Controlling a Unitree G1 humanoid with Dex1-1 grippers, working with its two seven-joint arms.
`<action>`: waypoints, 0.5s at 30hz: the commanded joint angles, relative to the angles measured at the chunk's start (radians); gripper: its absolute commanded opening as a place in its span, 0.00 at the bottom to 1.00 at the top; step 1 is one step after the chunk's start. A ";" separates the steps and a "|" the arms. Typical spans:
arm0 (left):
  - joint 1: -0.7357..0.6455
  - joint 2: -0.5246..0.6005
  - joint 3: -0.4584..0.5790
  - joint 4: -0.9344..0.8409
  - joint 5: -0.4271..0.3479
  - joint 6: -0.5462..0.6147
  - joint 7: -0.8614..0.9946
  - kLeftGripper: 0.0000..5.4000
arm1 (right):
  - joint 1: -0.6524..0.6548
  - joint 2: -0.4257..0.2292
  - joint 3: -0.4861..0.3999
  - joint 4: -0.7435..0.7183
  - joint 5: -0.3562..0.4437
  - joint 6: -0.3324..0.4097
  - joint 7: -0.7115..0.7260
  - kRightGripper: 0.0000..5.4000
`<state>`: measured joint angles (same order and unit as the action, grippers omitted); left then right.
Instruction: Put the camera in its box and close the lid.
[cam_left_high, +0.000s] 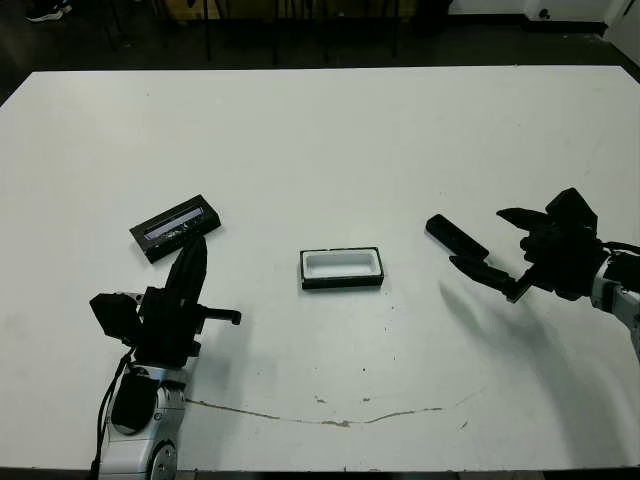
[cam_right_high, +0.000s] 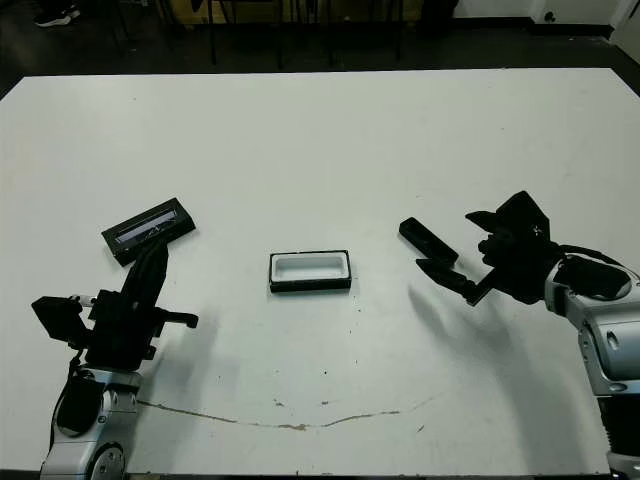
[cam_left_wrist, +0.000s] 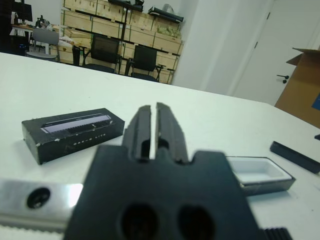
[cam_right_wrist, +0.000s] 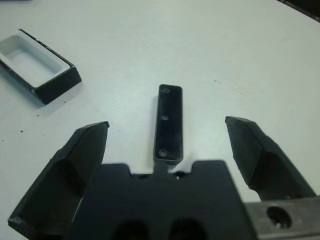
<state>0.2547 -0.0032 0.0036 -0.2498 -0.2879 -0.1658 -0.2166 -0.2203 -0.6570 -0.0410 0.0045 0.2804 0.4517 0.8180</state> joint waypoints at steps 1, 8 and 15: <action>0.022 0.010 0.003 0.013 0.022 0.010 0.005 0.00 | 0.004 0.015 0.004 0.024 0.015 0.029 0.005 1.00; 0.025 0.007 0.005 0.011 0.004 0.015 -0.005 0.00 | -0.004 0.026 0.036 0.045 -0.001 0.027 -0.004 1.00; 0.027 0.011 0.008 0.016 0.014 0.003 -0.008 0.00 | -0.023 0.046 0.055 0.106 -0.004 0.009 0.008 1.00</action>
<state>0.2555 -0.0030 0.0054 -0.2487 -0.2764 -0.1700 -0.2216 -0.2368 -0.6166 0.0034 0.0881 0.2878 0.4623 0.8230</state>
